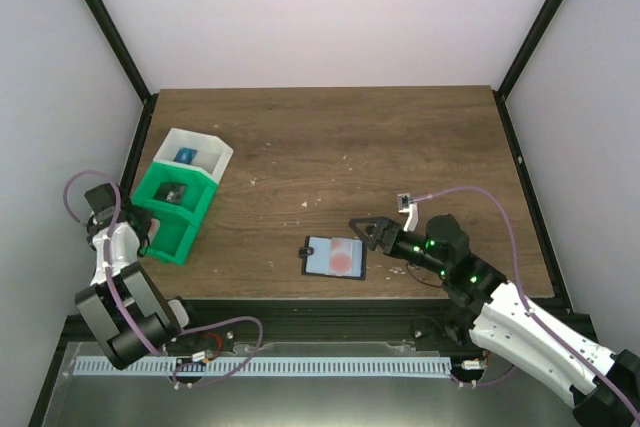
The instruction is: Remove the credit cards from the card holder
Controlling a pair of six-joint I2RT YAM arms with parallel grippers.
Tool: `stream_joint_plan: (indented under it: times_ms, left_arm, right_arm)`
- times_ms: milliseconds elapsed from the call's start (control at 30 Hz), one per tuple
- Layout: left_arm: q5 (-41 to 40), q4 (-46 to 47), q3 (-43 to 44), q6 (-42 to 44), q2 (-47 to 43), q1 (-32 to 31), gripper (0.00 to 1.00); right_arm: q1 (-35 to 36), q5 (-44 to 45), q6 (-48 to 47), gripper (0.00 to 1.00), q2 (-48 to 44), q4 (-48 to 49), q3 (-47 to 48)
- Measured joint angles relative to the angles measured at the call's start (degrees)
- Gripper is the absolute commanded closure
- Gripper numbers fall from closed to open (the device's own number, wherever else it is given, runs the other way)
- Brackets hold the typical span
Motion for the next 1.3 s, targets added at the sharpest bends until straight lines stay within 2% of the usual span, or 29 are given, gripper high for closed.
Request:
stream_joint_plan:
  times_ms: [167, 200, 400, 500, 633, 733, 767, 833, 933, 1067, 1167, 1300]
  left_arm:
    - [-2.5, -0.3, 0.0, -0.1, -1.5, 0.0, 1.00]
    - [-2.8, -0.3, 0.0, 0.0, -1.6, 0.0, 0.97]
    - [0.1, -1.3, 0.3, 2.8, -3.0, 0.0, 0.58]
    - [3.8, -1.7, 1.3, 5.0, -5.4, 0.0, 0.49]
    - [9.6, -1.6, 3.1, 8.0, -9.7, -1.6, 0.42]
    - [13.0, -1.6, 4.5, 9.7, -12.2, -4.8, 0.41]
    - [14.1, -1.5, 4.8, 10.1, -12.8, -7.0, 0.41]
    - [16.9, -1.4, 4.9, 10.4, -14.1, -9.2, 0.44]
    - [23.0, -0.7, 4.4, 10.8, -15.9, -11.6, 0.50]
    - [27.6, 0.0, 2.6, 10.8, -18.2, -18.0, 0.55]
    - [29.5, 0.5, 0.7, 10.2, -19.7, -26.9, 0.62]
    - [30.0, 3.3, -3.3, 7.3, -21.6, -36.7, 0.64]
  right_arm:
    - [0.0, 0.2, -0.4, 0.00, 0.0, -0.2, 0.0]
    - [0.0, 0.2, -0.5, 0.00, 0.0, -0.2, 0.0]
    - [0.0, 0.1, -1.2, 0.00, 0.5, -0.3, 0.0]
    - [0.0, 0.1, -2.6, 0.01, 1.5, -1.5, 0.0]
    - [0.0, 0.1, -6.1, 0.10, 3.6, -4.2, 0.3]
    - [0.0, 0.5, -9.3, 0.25, 7.0, -6.8, 2.0]
    - [0.0, 0.7, -10.4, 0.35, 8.2, -7.6, 2.6]
    - [0.0, 1.1, -11.9, 0.49, 10.4, -8.7, 3.6]
    - [0.0, 1.0, -12.8, 0.63, 11.7, -9.0, 3.7]
    - [0.0, 0.0, -12.0, 0.70, 13.3, -6.4, 2.3]
    - [0.0, -0.7, -11.0, 0.72, 16.3, -4.1, 0.3]
    - [0.0, -1.7, -9.9, 0.72, 20.3, -1.9, -2.2]
